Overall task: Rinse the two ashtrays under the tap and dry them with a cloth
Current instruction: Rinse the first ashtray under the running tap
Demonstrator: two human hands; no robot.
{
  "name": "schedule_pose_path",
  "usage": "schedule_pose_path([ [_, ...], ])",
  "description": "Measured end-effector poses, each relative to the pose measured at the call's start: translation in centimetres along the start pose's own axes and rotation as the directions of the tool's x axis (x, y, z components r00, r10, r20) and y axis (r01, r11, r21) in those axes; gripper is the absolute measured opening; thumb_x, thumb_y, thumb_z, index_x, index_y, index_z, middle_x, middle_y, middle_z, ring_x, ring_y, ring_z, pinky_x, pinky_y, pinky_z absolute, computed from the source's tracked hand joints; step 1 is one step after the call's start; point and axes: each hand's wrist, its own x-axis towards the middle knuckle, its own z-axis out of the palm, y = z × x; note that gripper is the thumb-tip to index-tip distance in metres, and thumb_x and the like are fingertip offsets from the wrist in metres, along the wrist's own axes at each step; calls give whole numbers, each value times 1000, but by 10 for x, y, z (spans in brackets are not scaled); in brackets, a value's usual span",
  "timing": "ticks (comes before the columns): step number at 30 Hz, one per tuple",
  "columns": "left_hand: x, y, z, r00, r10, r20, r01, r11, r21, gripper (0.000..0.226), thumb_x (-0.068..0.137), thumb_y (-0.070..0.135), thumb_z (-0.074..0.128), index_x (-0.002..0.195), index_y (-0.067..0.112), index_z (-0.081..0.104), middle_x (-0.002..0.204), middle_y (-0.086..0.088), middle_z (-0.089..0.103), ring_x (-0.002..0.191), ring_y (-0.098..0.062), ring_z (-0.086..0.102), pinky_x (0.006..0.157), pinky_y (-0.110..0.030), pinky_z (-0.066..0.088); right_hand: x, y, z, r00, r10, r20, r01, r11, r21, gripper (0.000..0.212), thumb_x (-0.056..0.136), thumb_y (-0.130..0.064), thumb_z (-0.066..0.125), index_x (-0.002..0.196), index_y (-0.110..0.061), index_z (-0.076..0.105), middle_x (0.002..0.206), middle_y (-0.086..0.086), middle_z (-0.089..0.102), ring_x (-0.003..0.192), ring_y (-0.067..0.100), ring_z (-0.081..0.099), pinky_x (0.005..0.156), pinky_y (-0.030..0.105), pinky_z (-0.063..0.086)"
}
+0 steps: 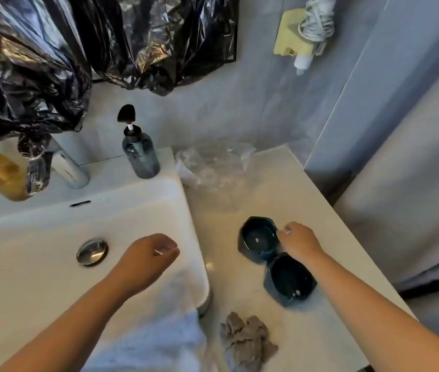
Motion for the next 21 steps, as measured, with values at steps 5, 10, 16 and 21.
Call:
schedule_pose_path([
  [5,8,-5,6,999,-34,-42,33,999,-28,11,91,29,59,99,26,66,90,9,67,83,-5,64,68,-19,44,25,6,14,994,14,113,-3,996,-92,33,99,-29,45,117,-4,56,119,14,61,105,30,57,78,28,39],
  [10,6,-3,8,997,-50,-57,48,998,-37,10,90,28,59,98,27,65,88,11,67,82,-3,64,68,-16,44,32,6,15,992,-60,113,68,995,-68,19,97,-14,44,85,-6,56,87,9,59,80,24,56,67,30,41],
  [16,-1,1,7,995,-80,-58,75,994,-84,10,90,29,59,97,28,67,92,10,69,83,-5,66,74,-22,49,19,-5,-3,988,-140,66,140,990,10,26,95,-13,48,72,-2,53,68,8,54,65,20,50,59,31,39],
  [21,-17,10,3,990,-120,-73,98,964,-247,13,92,33,57,92,26,68,90,7,72,84,-10,68,83,-38,55,-10,-42,-38,956,-285,69,280,957,80,25,91,-13,52,80,8,60,77,23,64,73,34,65,71,49,57],
])
